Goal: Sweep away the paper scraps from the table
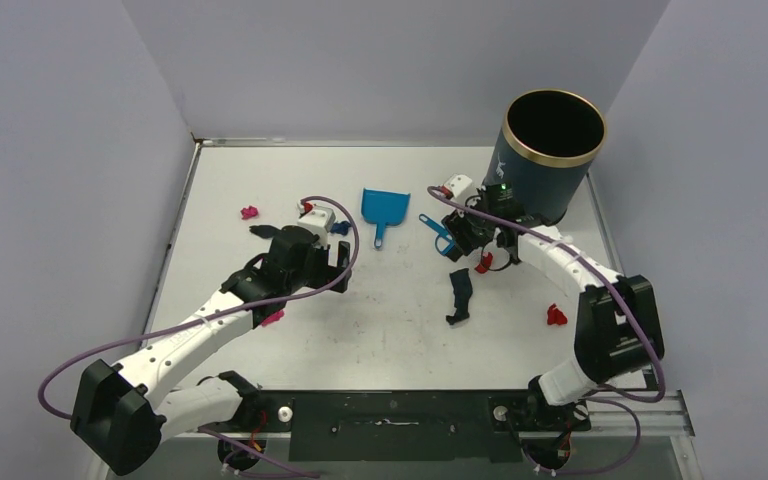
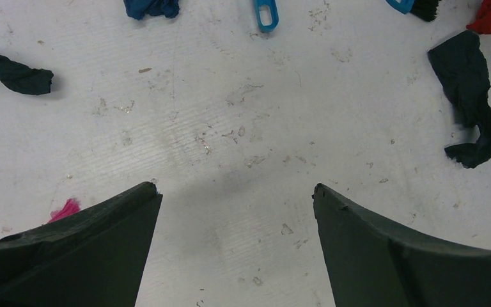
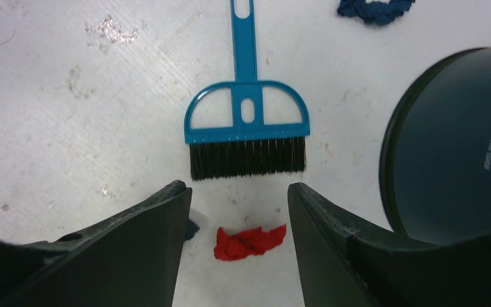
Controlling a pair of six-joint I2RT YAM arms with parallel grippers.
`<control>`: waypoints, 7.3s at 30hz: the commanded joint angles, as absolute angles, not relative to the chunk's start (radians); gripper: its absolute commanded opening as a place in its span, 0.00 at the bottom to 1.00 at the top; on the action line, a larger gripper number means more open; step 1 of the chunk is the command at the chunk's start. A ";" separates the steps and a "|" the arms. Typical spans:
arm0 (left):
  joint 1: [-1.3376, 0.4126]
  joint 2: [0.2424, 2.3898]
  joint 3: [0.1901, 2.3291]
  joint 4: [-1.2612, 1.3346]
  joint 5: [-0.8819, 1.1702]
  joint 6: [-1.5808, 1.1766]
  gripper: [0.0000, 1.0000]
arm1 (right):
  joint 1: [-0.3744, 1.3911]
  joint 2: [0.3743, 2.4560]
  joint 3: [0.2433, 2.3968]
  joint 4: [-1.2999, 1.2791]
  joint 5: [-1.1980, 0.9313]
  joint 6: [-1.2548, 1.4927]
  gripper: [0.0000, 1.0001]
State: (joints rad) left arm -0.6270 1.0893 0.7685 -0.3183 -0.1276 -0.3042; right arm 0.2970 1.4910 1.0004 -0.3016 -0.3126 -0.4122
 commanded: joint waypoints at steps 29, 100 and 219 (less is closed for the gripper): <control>-0.629 1.094 0.815 -0.315 -0.183 -0.308 0.89 | 0.379 1.923 1.338 -0.411 -0.325 -0.328 0.38; -1.232 0.945 0.595 0.045 -0.183 0.618 0.52 | 0.499 1.471 1.135 -1.220 -1.106 -0.872 0.05; -0.698 0.881 0.462 0.489 0.627 -0.566 0.04 | 0.471 1.437 1.213 -0.998 -1.228 -0.604 0.17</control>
